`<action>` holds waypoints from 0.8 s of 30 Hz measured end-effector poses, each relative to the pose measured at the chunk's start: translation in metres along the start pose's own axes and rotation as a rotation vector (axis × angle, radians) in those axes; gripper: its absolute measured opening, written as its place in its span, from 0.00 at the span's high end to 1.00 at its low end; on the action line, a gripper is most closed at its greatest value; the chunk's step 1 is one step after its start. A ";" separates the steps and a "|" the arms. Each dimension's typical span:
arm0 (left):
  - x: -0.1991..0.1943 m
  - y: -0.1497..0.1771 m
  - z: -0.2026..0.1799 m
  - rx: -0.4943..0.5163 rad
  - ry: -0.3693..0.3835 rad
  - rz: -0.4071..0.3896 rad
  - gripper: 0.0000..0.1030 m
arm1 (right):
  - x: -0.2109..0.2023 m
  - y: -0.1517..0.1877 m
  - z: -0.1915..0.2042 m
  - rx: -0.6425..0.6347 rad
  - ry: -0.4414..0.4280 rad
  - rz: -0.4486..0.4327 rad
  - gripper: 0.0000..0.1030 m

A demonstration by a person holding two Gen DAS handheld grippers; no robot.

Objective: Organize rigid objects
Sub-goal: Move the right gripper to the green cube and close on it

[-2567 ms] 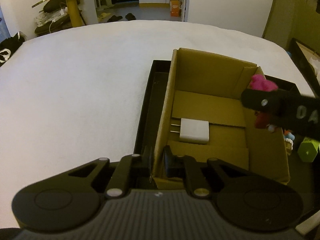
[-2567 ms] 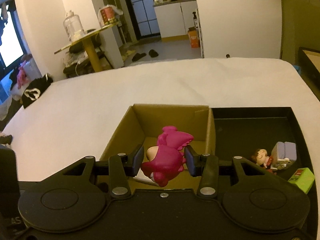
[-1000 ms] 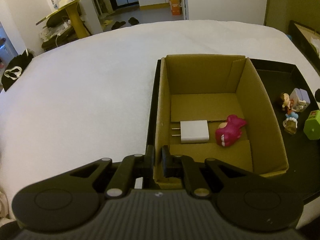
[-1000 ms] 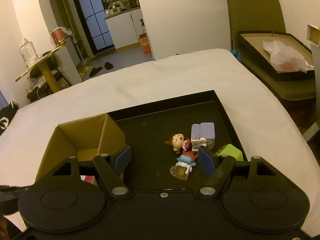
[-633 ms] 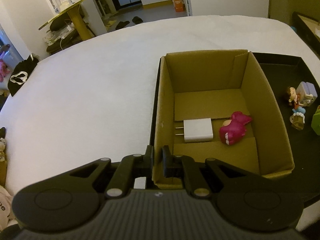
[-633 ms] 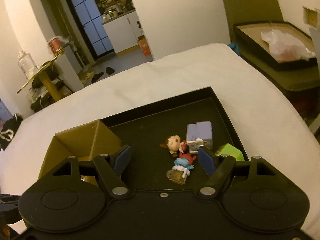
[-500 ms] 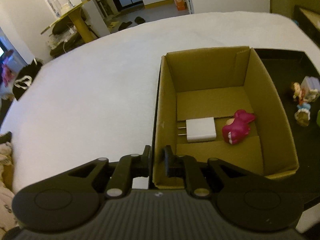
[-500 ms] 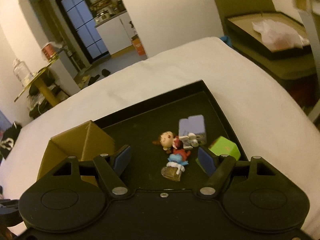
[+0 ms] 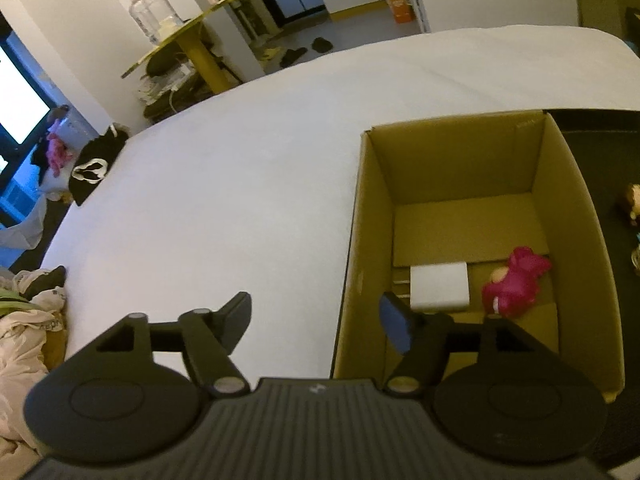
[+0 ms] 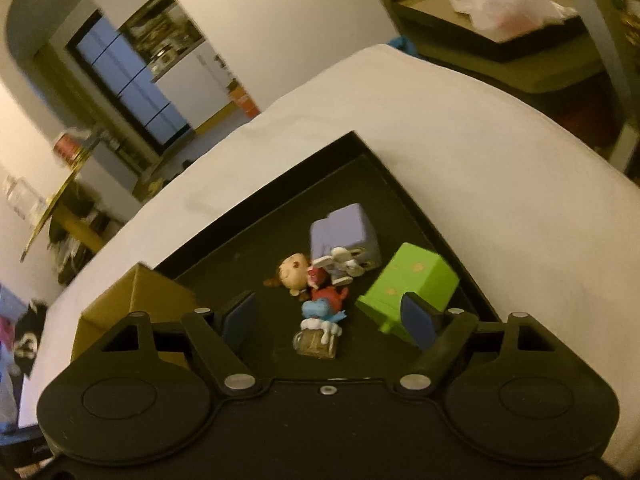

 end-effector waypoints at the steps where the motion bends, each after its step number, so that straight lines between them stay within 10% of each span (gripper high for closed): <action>1: 0.000 -0.002 -0.001 0.002 -0.007 -0.003 0.26 | 0.002 0.002 -0.002 0.013 0.000 0.009 0.23; 24: 0.012 -0.012 -0.034 0.066 -0.036 0.005 0.17 | 0.047 -0.007 -0.030 0.207 0.021 0.092 0.20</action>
Point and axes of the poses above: each gripper's, at about its wrist camera, not at the fingertips, and x roughly the way its jaws point, z to its left, y to its underside, the point moved 7 cm from there along x, roughly the way its jaws point, and after that the axes turned 15 degrees about y, right-handed, at the moved point
